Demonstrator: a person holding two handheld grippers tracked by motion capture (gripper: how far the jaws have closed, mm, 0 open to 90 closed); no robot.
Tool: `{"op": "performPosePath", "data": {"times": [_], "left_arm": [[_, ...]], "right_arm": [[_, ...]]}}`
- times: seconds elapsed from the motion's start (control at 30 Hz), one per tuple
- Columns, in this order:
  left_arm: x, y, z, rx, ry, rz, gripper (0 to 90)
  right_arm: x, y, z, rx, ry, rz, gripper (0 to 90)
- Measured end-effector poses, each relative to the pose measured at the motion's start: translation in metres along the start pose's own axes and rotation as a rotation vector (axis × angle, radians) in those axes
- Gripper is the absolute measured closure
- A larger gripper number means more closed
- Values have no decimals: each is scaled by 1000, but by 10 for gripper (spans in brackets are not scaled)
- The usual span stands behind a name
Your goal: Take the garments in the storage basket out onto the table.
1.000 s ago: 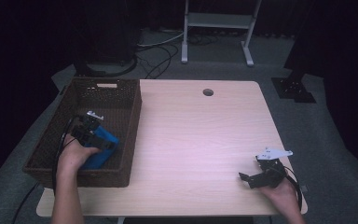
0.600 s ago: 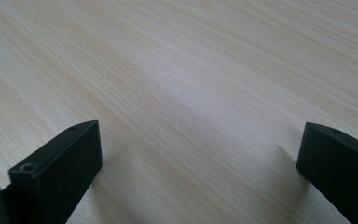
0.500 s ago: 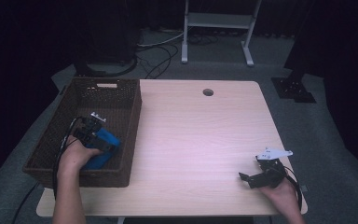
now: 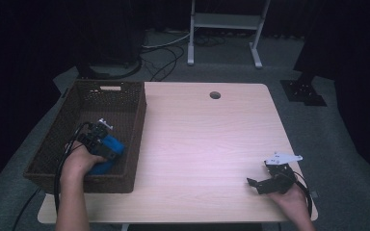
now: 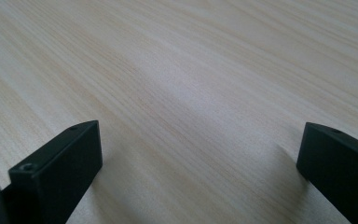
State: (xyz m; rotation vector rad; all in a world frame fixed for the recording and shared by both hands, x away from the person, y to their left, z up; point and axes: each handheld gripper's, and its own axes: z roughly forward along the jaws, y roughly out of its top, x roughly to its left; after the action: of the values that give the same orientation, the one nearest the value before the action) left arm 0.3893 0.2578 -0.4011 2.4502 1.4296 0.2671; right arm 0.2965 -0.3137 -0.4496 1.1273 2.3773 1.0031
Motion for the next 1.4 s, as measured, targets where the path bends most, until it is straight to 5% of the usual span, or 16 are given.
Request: {"op": "performPosePath", "data": {"times": [0.43,0.6,0.73,0.87,1.23,1.4], "left_arm": [[-3,2,1,67,31,17,81],[-2,3,-5,71,20,-19,247],[-2,3,-10,77,19,-27,484],[-2,6,-14,86,1,-56,592],[1,7,-18,52,-47,-90,602],[3,7,-26,-27,-66,-115,600]], "right_arm": [[0,0,0,0,0,-1,0],[0,0,0,0,0,0,0],[0,0,0,0,0,0,0],[0,0,0,0,0,0,0],[0,0,0,0,0,0,0],[0,0,0,0,0,0,0]]}}
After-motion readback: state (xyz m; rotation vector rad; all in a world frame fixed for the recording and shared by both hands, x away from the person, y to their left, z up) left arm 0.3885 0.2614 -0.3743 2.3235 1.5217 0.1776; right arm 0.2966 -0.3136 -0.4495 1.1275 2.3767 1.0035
